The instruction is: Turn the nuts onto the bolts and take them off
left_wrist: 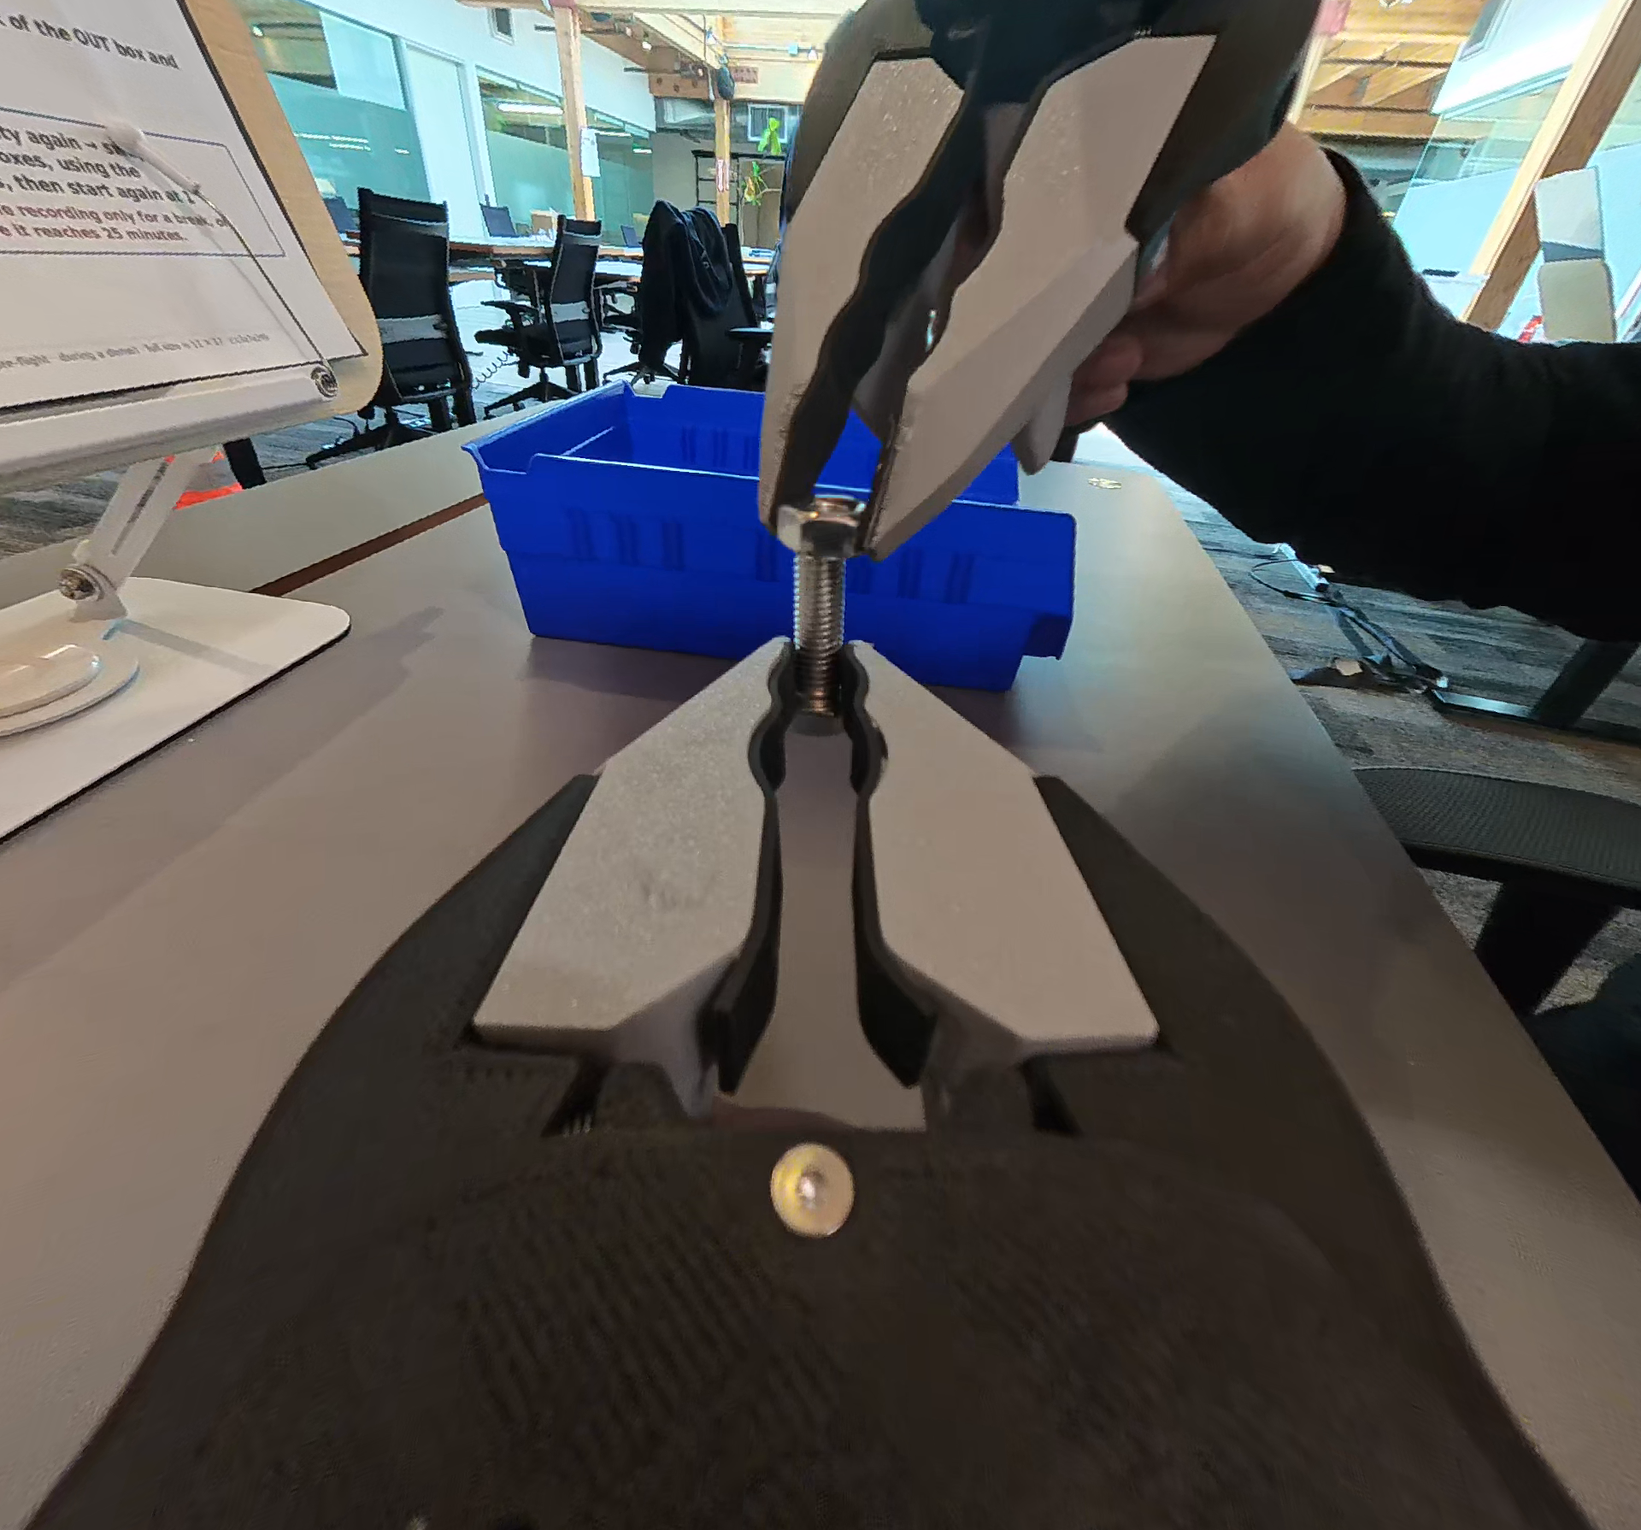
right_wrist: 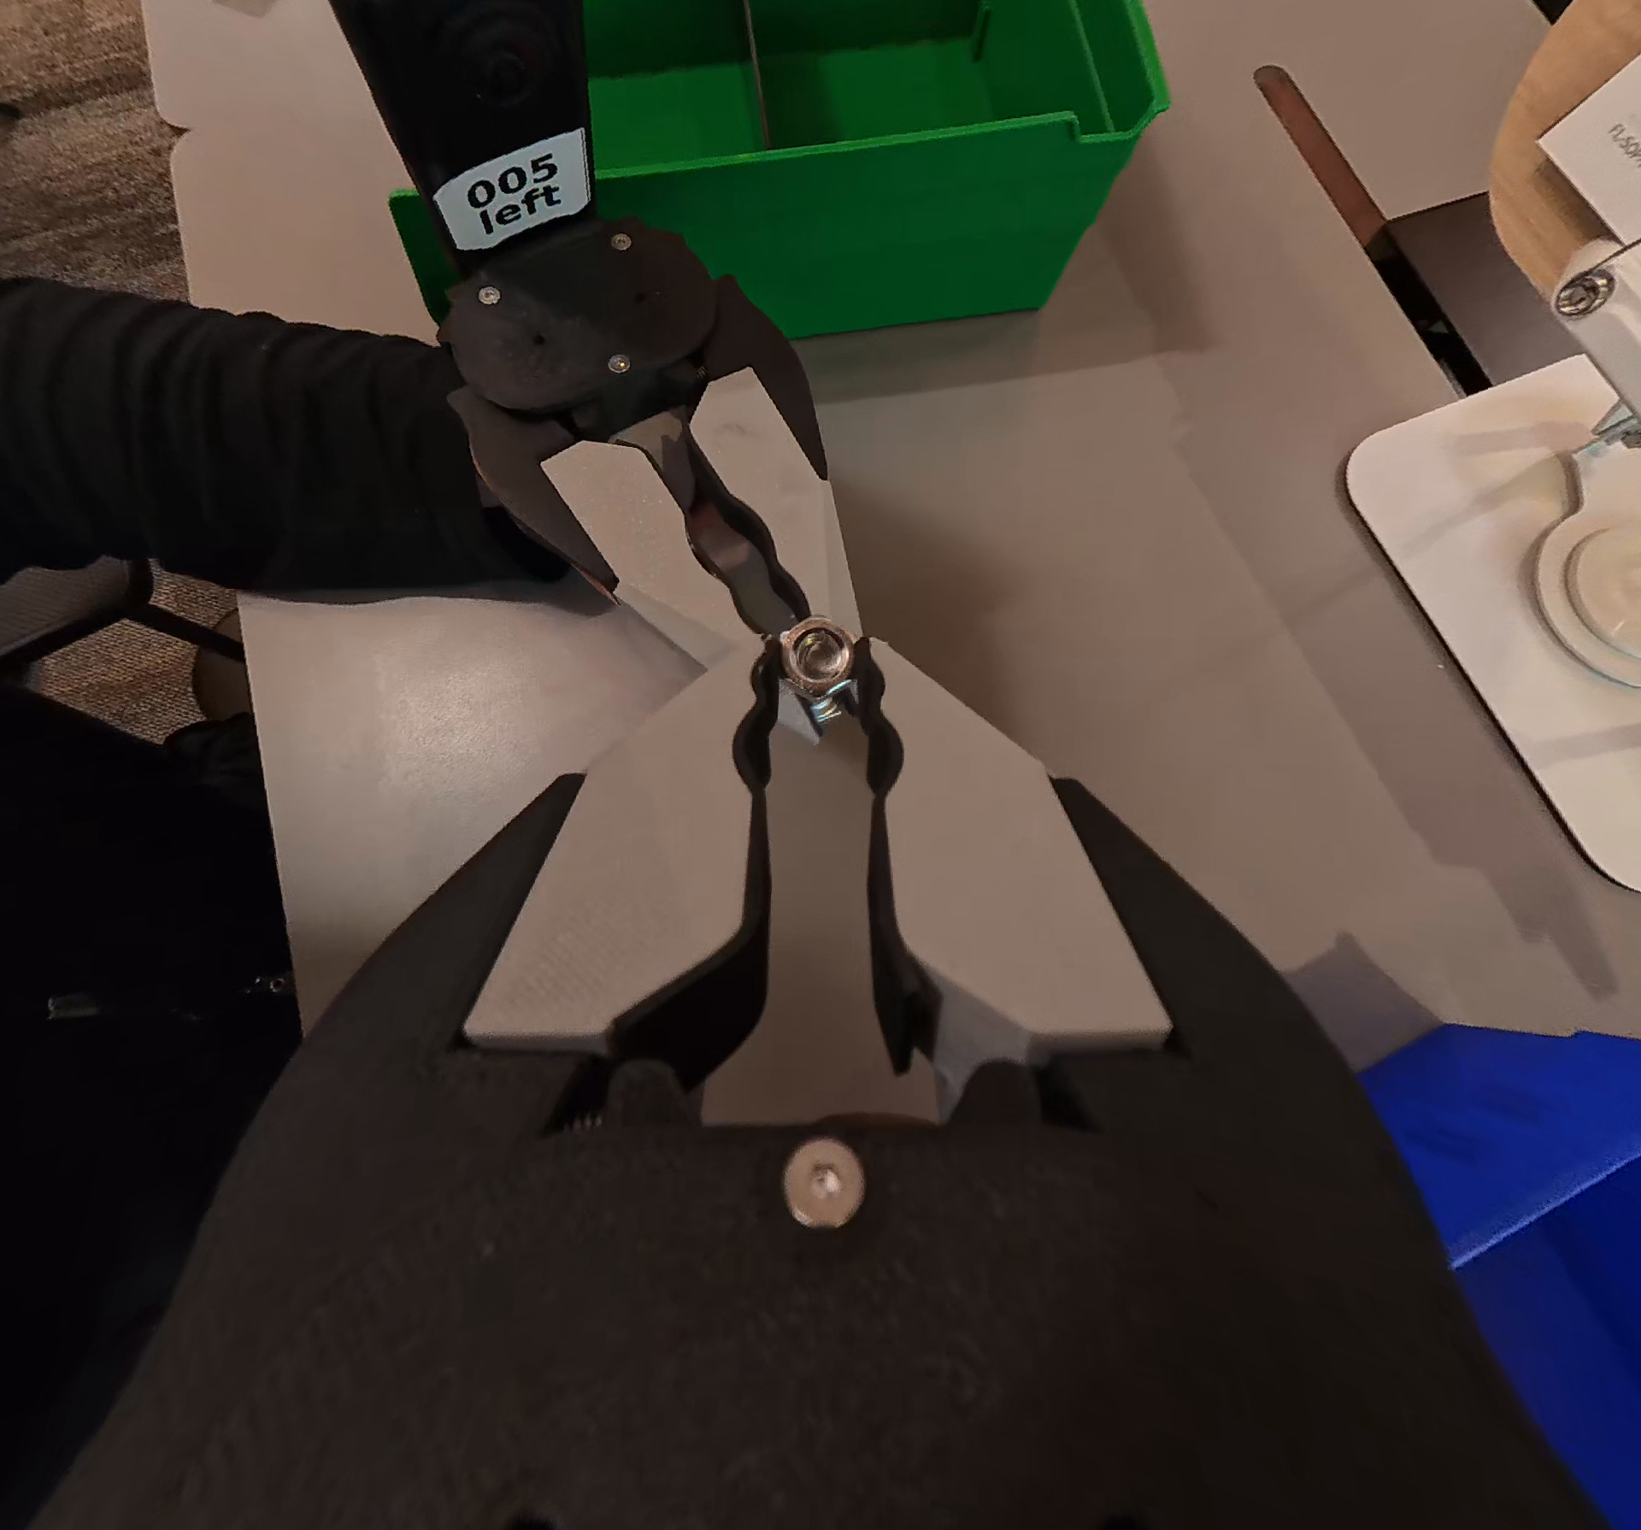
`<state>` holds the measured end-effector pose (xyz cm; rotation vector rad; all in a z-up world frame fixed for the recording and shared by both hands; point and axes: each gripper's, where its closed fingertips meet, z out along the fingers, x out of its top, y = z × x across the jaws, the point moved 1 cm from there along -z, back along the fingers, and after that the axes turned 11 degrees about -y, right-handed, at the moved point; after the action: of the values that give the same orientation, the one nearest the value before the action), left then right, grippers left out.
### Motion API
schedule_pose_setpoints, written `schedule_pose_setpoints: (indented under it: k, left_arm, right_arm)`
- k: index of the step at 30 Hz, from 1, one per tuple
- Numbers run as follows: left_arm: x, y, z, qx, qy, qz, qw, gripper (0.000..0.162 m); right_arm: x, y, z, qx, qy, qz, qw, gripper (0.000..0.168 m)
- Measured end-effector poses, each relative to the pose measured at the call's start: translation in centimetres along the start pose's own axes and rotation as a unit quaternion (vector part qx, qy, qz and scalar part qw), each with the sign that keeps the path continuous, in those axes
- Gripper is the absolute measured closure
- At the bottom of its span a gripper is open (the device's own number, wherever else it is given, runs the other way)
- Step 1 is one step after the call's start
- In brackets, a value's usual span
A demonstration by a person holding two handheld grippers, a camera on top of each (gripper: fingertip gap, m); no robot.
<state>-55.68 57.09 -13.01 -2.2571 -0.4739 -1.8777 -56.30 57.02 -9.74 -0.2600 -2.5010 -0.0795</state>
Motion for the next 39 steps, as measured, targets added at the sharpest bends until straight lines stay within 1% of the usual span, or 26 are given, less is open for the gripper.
schedule_pose_setpoints:
  k: [9, 17, 28, 39]
  left_arm:
    - [-0.05, 0.05, 0.15, 0.008, -0.004, 0.008, 1.000, 0.156]
    - [0.21, -0.16, -0.02, 0.009, 0.007, -0.002, 1.000, 0.156]
    - [0.04, -0.19, 0.05, 0.010, 0.002, 0.002, 1.000, 0.156]
    - [-0.38, -0.12, 0.33, 0.012, -0.011, 0.010, 1.000, 0.156]
  right_arm:
    - [-0.32, 0.13, 0.23, -0.006, -0.035, -0.009, 0.999, 0.154]
    - [0.04, 0.25, 0.15, -0.001, -0.011, -0.001, 1.000, 0.154]
    - [-0.11, 0.27, 0.25, 0.008, -0.010, 0.002, 1.000, 0.154]
    - [-0.67, 0.22, 0.48, 0.011, -0.068, -0.003, 0.998, 0.154]
